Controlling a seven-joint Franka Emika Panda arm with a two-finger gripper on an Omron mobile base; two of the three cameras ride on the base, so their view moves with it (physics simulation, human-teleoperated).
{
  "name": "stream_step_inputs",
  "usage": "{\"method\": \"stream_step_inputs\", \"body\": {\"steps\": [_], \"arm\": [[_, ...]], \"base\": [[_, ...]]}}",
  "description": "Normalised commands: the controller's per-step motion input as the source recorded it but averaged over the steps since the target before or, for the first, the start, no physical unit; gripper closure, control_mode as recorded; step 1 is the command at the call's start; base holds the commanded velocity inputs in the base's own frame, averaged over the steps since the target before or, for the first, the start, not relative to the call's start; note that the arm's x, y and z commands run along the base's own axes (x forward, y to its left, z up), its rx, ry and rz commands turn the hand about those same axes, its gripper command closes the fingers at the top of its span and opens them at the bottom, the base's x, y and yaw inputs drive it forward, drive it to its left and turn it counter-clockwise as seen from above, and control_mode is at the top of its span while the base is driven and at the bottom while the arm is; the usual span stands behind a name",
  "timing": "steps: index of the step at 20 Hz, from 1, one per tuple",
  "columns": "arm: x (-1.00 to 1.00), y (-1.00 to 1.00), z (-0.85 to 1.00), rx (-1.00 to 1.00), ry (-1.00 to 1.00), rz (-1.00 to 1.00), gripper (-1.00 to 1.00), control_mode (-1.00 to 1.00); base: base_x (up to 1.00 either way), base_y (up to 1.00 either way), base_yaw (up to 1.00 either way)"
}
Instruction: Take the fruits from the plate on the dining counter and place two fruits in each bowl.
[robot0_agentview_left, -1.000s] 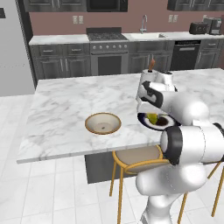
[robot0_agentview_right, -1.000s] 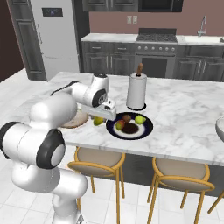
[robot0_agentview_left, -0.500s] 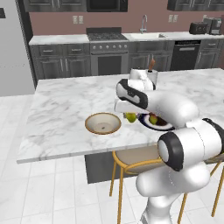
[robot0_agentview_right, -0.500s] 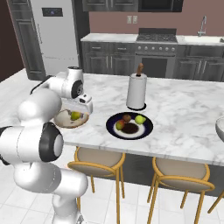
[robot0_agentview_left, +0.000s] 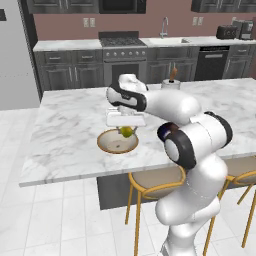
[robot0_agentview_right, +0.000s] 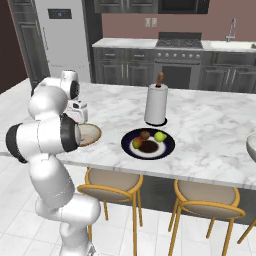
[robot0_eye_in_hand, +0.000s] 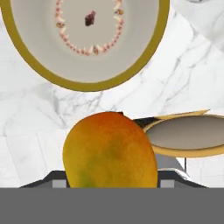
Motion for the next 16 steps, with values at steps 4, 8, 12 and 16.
{"method": "stream_step_inputs", "body": {"steps": [4, 8, 12, 16], "arm": [[0.45, 0.17, -0.51, -0.02, -0.02, -0.01, 1.0, -1.0], [0.45, 0.16, -0.53, -0.04, -0.07, -0.07, 1.0, -1.0], [0.14, -0.18, -0.58, 0.0, -0.07, -0.09, 1.0, -1.0], [0.12, -0.39, -0.73, 0.0, -0.18, 0.0, 1.0, -1.0]], "base": [[0.0, 0.0, 0.0], [0.0, 0.0, 0.0], [0.0, 0.0, 0.0], [0.0, 0.0, 0.0]]}}
